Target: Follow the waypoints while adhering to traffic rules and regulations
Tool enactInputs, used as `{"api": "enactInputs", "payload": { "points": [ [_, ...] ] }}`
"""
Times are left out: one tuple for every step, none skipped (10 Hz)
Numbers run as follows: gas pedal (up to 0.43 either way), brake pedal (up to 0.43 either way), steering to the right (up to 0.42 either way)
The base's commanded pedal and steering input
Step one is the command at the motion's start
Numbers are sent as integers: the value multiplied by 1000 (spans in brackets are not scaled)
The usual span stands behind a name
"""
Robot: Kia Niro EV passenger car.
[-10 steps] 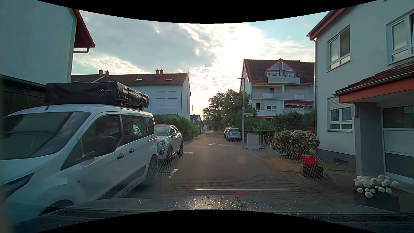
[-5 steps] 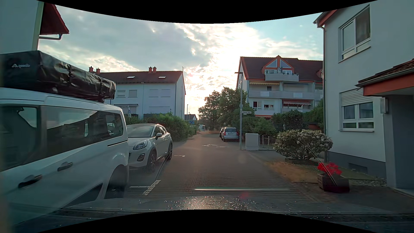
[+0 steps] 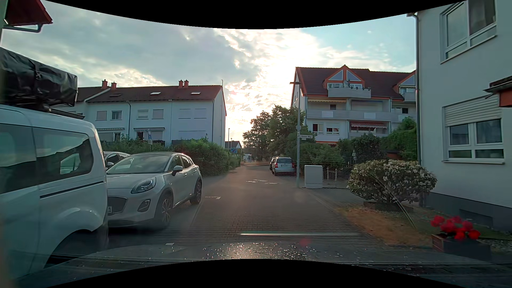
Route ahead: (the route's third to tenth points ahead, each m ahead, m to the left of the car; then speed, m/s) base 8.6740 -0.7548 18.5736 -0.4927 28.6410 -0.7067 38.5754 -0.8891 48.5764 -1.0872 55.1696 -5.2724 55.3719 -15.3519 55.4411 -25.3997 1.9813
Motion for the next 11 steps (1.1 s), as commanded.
{"api": "enactInputs", "payload": {
  "points": [
    [0,226,-1],
    [0,232,-6],
    [0,232,-12],
    [0,232,-19],
    [0,232,-21],
    [0,232,-21],
    [0,226,-22],
    [0,226,-23],
    [0,226,-25],
    [0,226,-26],
    [0,207,-26]
  ]
}}
